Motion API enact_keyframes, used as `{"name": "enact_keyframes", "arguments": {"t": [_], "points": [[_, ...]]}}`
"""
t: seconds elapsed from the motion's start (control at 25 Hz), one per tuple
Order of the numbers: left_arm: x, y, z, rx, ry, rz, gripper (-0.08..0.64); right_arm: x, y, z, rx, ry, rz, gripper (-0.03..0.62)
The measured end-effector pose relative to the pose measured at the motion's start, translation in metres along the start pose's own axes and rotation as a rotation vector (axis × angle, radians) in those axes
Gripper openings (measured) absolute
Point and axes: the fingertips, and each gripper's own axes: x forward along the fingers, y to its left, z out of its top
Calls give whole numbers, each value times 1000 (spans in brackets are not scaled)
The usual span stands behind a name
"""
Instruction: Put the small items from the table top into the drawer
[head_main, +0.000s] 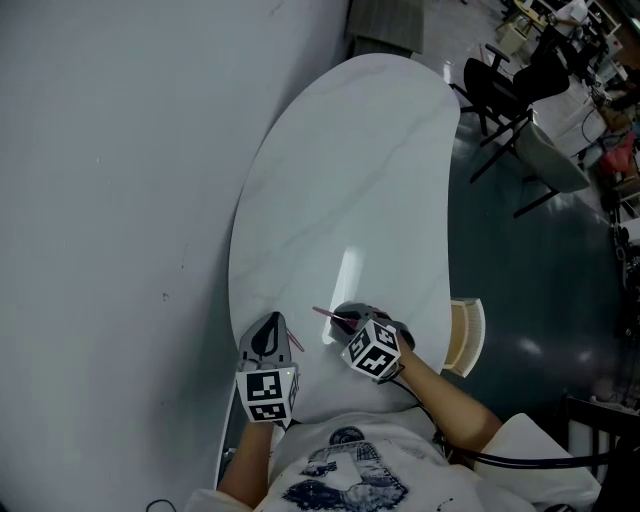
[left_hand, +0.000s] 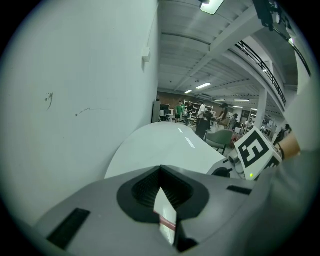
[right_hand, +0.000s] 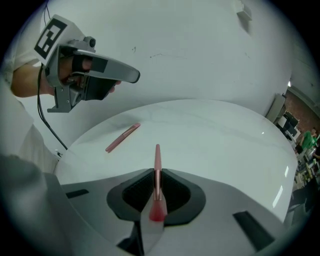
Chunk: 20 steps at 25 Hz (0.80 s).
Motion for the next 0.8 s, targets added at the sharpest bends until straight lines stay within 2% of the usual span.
{"name": "enact_keyframes", "arguments": {"t": [0.28, 0.44, 0.8], "points": [[-8, -20, 5, 31, -18, -34, 25, -30, 6, -4, 74, -49, -46, 61], [-8, -40, 14, 68, -38, -77, 25, -56, 2, -5, 166, -98, -95, 61], [-25, -113, 17, 149, -48, -143, 25, -129, 11, -47, 330, -206, -173, 61]]}}
